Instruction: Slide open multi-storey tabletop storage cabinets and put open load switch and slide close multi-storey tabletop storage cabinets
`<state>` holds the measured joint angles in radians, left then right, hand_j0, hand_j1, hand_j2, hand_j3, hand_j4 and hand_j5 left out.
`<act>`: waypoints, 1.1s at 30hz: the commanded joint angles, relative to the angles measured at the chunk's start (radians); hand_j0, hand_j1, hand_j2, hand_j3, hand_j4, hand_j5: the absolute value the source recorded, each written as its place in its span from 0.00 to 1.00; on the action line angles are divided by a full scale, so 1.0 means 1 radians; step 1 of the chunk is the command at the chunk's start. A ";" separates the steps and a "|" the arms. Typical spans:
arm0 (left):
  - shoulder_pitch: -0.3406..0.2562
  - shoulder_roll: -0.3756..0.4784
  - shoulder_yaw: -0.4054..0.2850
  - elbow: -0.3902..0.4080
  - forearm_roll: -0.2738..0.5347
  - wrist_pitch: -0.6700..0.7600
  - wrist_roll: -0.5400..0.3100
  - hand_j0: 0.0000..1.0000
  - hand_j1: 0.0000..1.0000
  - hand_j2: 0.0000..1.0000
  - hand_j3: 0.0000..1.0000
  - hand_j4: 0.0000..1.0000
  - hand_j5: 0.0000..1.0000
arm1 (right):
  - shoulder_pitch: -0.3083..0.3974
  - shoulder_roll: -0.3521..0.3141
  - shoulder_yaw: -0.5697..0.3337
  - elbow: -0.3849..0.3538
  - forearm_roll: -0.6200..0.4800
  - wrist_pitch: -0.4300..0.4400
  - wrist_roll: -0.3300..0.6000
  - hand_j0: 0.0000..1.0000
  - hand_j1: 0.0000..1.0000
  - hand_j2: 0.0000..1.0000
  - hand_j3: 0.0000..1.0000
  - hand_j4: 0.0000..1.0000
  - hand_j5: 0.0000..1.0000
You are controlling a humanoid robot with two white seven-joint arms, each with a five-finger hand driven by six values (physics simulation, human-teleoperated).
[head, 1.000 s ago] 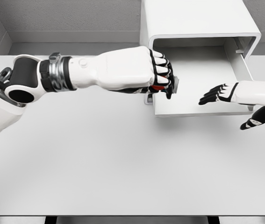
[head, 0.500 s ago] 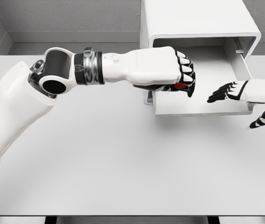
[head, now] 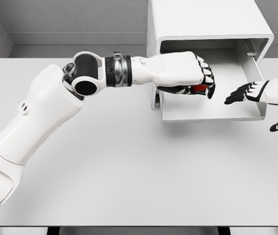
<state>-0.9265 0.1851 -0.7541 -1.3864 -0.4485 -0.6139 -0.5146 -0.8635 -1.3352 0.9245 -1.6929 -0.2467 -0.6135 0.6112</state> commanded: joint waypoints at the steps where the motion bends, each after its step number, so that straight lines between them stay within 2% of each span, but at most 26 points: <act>1: 0.000 -0.019 -0.002 0.020 -0.009 0.003 0.001 0.52 0.52 0.52 0.52 0.52 0.52 | 0.001 -0.002 -0.001 -0.001 -0.006 0.003 0.000 1.00 1.00 1.00 1.00 1.00 1.00; 2: 0.000 -0.026 -0.002 0.021 -0.015 0.003 0.001 0.54 0.54 0.54 0.54 0.54 0.54 | 0.000 -0.002 -0.001 -0.001 -0.006 0.003 0.000 1.00 1.00 1.00 1.00 1.00 1.00; 4: 0.000 -0.026 -0.002 0.033 -0.030 0.003 0.001 0.64 0.64 0.64 0.64 0.64 0.64 | 0.000 -0.002 -0.001 -0.001 -0.006 0.003 0.000 1.00 1.00 1.00 1.00 1.00 1.00; 9: -0.003 -0.030 -0.002 0.035 -0.045 0.003 0.001 0.71 0.71 0.71 0.71 0.71 0.71 | 0.000 -0.013 -0.001 -0.001 -0.006 0.003 0.000 1.00 1.00 1.00 1.00 1.00 1.00; 12: -0.008 -0.030 -0.004 0.035 -0.045 0.003 0.001 0.72 0.72 0.72 0.72 0.72 0.72 | -0.002 -0.013 -0.001 -0.001 -0.006 0.003 0.000 1.00 1.00 1.00 1.00 1.00 1.00; 17: -0.017 -0.027 -0.002 0.033 -0.039 0.003 0.004 0.93 0.93 0.93 0.93 0.93 0.93 | 0.000 -0.015 -0.001 -0.001 -0.006 0.003 0.000 1.00 1.00 1.00 1.00 1.00 1.00; 23: -0.021 -0.021 -0.005 0.020 -0.007 0.003 0.007 0.93 0.93 0.93 0.93 0.93 0.93 | -0.003 -0.024 -0.001 -0.001 -0.006 0.003 0.000 1.00 1.00 1.00 1.00 1.00 1.00; 33: -0.023 0.066 -0.028 -0.100 0.080 0.003 0.008 0.93 0.93 0.93 0.93 0.93 0.93 | -0.005 -0.013 -0.001 -0.004 -0.006 0.003 0.000 1.00 1.00 1.00 1.00 1.00 1.00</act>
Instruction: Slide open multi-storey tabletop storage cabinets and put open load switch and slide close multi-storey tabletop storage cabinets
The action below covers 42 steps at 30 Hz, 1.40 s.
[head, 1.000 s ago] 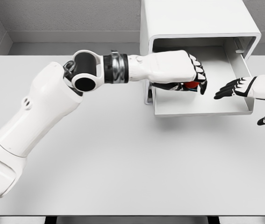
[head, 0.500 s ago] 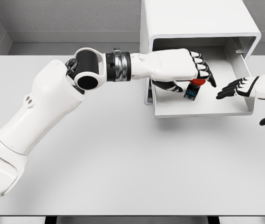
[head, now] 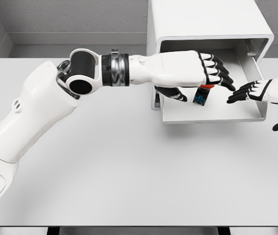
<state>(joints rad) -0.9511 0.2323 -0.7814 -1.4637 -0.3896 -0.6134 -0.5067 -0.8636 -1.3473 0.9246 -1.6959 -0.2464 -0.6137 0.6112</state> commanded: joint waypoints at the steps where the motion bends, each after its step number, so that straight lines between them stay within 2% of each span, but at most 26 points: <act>1: 0.000 0.021 -0.001 -0.024 0.023 0.003 0.002 0.93 0.93 0.93 0.93 0.93 0.93 | 0.000 0.004 -0.001 0.001 -0.007 0.003 0.000 1.00 1.00 1.00 1.00 1.00 1.00; 3: -0.008 0.054 -0.001 -0.095 0.063 0.003 -0.001 0.93 0.93 0.93 0.93 0.93 0.93 | 0.003 0.005 -0.001 0.001 -0.007 0.003 0.000 1.00 1.00 1.00 1.00 1.00 1.00; 4: -0.009 0.085 -0.002 -0.153 0.113 0.003 -0.001 0.96 0.96 0.96 0.96 0.96 0.96 | 0.003 0.005 -0.001 0.001 -0.007 0.003 0.000 1.00 1.00 1.00 1.00 1.00 1.00; 6: -0.028 0.205 -0.009 -0.257 0.221 0.003 0.000 1.00 1.00 1.00 1.00 1.00 1.00 | 0.002 0.005 -0.001 0.001 -0.007 0.003 0.000 1.00 1.00 1.00 1.00 1.00 1.00; 7: -0.041 0.257 -0.039 -0.285 0.259 0.003 0.000 1.00 1.00 1.00 1.00 1.00 1.00 | -0.002 0.005 -0.001 0.001 -0.007 0.003 0.000 1.00 1.00 1.00 1.00 1.00 1.00; 9: -0.045 0.332 -0.047 -0.300 0.301 0.003 0.000 1.00 1.00 1.00 1.00 1.00 1.00 | -0.002 0.005 -0.001 -0.001 -0.007 0.003 0.000 1.00 1.00 1.00 1.00 1.00 1.00; 11: -0.041 0.444 -0.047 -0.302 0.339 0.003 0.005 1.00 1.00 1.00 1.00 1.00 1.00 | -0.003 0.005 -0.001 -0.001 -0.007 0.003 0.000 1.00 1.00 1.00 1.00 1.00 1.00; 13: -0.029 0.550 -0.048 -0.302 0.344 0.003 0.004 1.00 1.00 1.00 1.00 1.00 1.00 | -0.003 0.005 -0.001 -0.004 -0.007 0.003 0.000 1.00 1.00 1.00 1.00 1.00 1.00; 17: 0.083 0.729 -0.032 -0.299 0.342 0.003 0.002 1.00 1.00 1.00 1.00 1.00 1.00 | 0.014 0.007 0.000 -0.005 -0.007 0.003 -0.004 1.00 1.00 1.00 1.00 1.00 1.00; 20: 0.098 0.733 -0.032 -0.299 0.342 0.003 0.002 1.00 1.00 1.00 1.00 1.00 1.00 | 0.012 0.008 0.000 -0.007 -0.007 0.003 -0.022 1.00 1.00 1.00 1.00 1.00 1.00; 22: 0.106 0.769 -0.030 -0.299 0.342 0.003 0.002 1.00 1.00 1.00 1.00 1.00 1.00 | 0.015 0.028 0.002 -0.007 -0.007 0.003 -0.022 1.00 1.00 1.00 1.00 1.00 1.00; 29: 0.127 0.771 -0.033 -0.296 0.341 0.003 0.002 1.00 1.00 1.00 1.00 1.00 1.00 | 0.017 0.083 0.002 -0.005 0.002 0.003 -0.019 1.00 1.00 1.00 1.00 1.00 1.00; 32: 0.126 0.771 -0.032 -0.294 0.341 0.003 0.002 1.00 1.00 1.00 1.00 1.00 1.00 | 0.017 0.117 0.002 0.001 0.058 0.003 -0.021 1.00 1.00 1.00 1.00 1.00 1.00; 35: 0.127 0.771 -0.036 -0.293 0.341 0.003 0.002 1.00 1.00 1.00 1.00 1.00 1.00 | 0.014 0.119 0.000 0.004 0.128 0.003 -0.021 1.00 1.00 1.00 1.00 1.00 1.00; 36: 0.147 0.772 -0.032 -0.291 0.339 0.003 0.002 1.00 1.00 1.00 1.00 1.00 1.00 | 0.012 0.119 0.000 0.004 0.139 0.003 -0.021 1.00 1.00 1.00 1.00 1.00 1.00; 42: 0.150 0.772 -0.029 -0.293 0.339 0.003 0.002 1.00 1.00 1.00 1.00 1.00 1.00 | 0.015 0.119 0.000 0.015 0.168 0.003 -0.021 1.00 1.00 1.00 1.00 1.00 1.00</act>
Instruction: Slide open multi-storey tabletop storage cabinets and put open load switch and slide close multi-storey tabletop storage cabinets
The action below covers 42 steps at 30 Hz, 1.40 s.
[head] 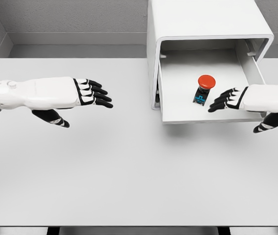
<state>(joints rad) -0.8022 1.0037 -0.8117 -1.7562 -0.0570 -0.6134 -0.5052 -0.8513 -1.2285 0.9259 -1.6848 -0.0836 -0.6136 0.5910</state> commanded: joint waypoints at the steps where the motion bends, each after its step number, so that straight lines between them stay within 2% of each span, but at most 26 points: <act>1: 0.000 0.001 0.002 0.001 0.006 0.003 0.000 1.00 1.00 1.00 1.00 1.00 1.00 | 0.000 0.000 -0.001 0.005 0.007 0.003 0.000 1.00 1.00 1.00 1.00 1.00 1.00; 6: 0.001 0.001 0.000 0.001 0.006 0.003 0.000 1.00 1.00 1.00 1.00 1.00 1.00 | -0.005 0.004 -0.004 0.005 0.021 0.003 0.000 1.00 1.00 1.00 1.00 1.00 1.00; 8: 0.003 0.001 0.003 0.001 0.006 0.003 0.000 1.00 1.00 1.00 1.00 1.00 1.00 | -0.002 0.037 -0.002 0.005 0.025 0.003 0.000 1.00 1.00 1.00 1.00 1.00 1.00; 22: 0.008 0.019 0.016 0.001 0.008 0.003 0.002 1.00 1.00 1.00 1.00 1.00 1.00 | -0.005 0.041 -0.025 0.036 0.078 0.003 0.000 1.00 1.00 1.00 1.00 1.00 1.00; 24: 0.008 0.044 0.016 0.001 0.008 0.003 0.002 1.00 1.00 1.00 1.00 1.00 1.00 | -0.005 0.041 -0.025 0.036 0.079 0.003 0.000 1.00 1.00 1.00 1.00 1.00 1.00; 31: 0.008 0.044 0.016 0.001 0.006 0.003 0.002 1.00 1.00 1.00 1.00 1.00 1.00 | -0.020 0.067 -0.025 0.039 0.099 0.003 0.000 1.00 1.00 1.00 1.00 1.00 1.00; 34: 0.009 0.053 0.017 0.001 0.006 0.003 0.002 1.00 1.00 1.00 1.00 1.00 1.00 | -0.028 0.086 -0.025 0.080 0.101 0.003 0.000 1.00 1.00 1.00 1.00 1.00 1.00; 41: 0.009 0.062 0.017 0.001 0.008 0.003 0.002 1.00 1.00 1.00 1.00 1.00 1.00 | -0.051 0.115 -0.025 0.123 0.102 0.003 0.000 1.00 1.00 1.00 1.00 1.00 1.00; 42: 0.009 0.062 0.017 0.001 0.006 0.003 0.002 1.00 1.00 1.00 1.00 1.00 1.00 | -0.061 0.152 -0.025 0.151 0.130 0.003 0.000 1.00 1.00 1.00 1.00 1.00 1.00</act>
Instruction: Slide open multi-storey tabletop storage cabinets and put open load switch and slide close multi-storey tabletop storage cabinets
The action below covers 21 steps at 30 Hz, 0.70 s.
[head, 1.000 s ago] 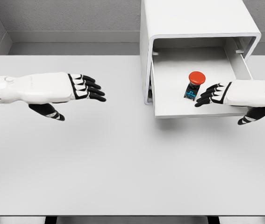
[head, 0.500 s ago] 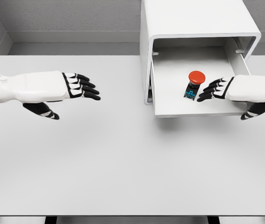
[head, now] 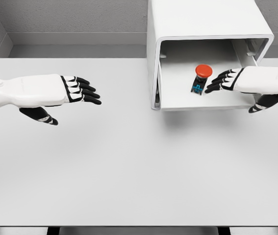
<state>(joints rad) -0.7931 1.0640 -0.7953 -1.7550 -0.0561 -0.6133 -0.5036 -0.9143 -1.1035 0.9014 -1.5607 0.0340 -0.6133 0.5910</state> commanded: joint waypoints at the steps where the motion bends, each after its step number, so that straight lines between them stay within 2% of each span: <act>1: 0.000 0.002 0.001 0.000 0.007 0.002 0.000 1.00 1.00 1.00 1.00 1.00 1.00 | 0.000 0.042 0.001 0.044 0.015 0.002 0.000 1.00 1.00 1.00 1.00 1.00 1.00; 8: -0.002 0.002 0.002 0.000 0.006 0.002 0.000 1.00 1.00 1.00 1.00 1.00 1.00 | -0.035 0.126 0.002 0.165 0.052 0.002 0.003 1.00 1.00 1.00 1.00 1.00 1.00; 9: -0.002 0.002 0.002 0.000 0.006 0.002 0.000 1.00 1.00 1.00 1.00 1.00 1.00 | -0.035 0.136 0.002 0.179 0.083 0.002 0.001 1.00 1.00 1.00 1.00 1.00 1.00; 11: 0.000 0.002 0.011 0.000 0.006 0.002 0.000 1.00 1.00 1.00 1.00 1.00 1.00 | -0.031 0.143 0.002 0.179 0.086 0.002 0.001 1.00 1.00 1.00 1.00 1.00 1.00; 16: 0.011 0.007 0.011 0.000 0.006 0.002 0.000 1.00 1.00 1.00 1.00 1.00 1.00 | -0.032 0.119 -0.001 0.117 0.079 0.002 -0.003 1.00 1.00 1.00 1.00 1.00 1.00; 18: 0.012 0.007 0.011 0.000 0.006 0.002 0.000 1.00 1.00 1.00 1.00 1.00 1.00 | -0.023 0.028 -0.016 0.021 0.073 0.002 -0.072 1.00 1.00 1.00 1.00 1.00 1.00; 19: 0.012 0.007 0.011 0.000 0.006 0.002 0.000 1.00 1.00 1.00 1.00 1.00 1.00 | -0.008 -0.007 -0.018 -0.001 0.046 0.002 -0.099 1.00 1.00 1.00 1.00 1.00 1.00; 20: 0.012 0.007 0.011 0.000 0.006 0.002 0.000 1.00 1.00 1.00 1.00 1.00 1.00 | 0.032 -0.024 -0.018 -0.001 -0.019 0.002 -0.103 1.00 1.00 1.00 1.00 1.00 1.00; 21: 0.012 0.005 0.011 0.000 0.006 0.002 0.000 1.00 1.00 1.00 1.00 1.00 1.00 | 0.058 -0.027 -0.016 -0.002 -0.026 0.002 -0.106 1.00 1.00 1.00 1.00 1.00 1.00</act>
<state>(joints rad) -0.7793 1.0690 -0.7845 -1.7549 -0.0570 -0.6134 -0.5036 -0.8392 -1.0882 0.8894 -1.5322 0.0585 -0.6140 0.5120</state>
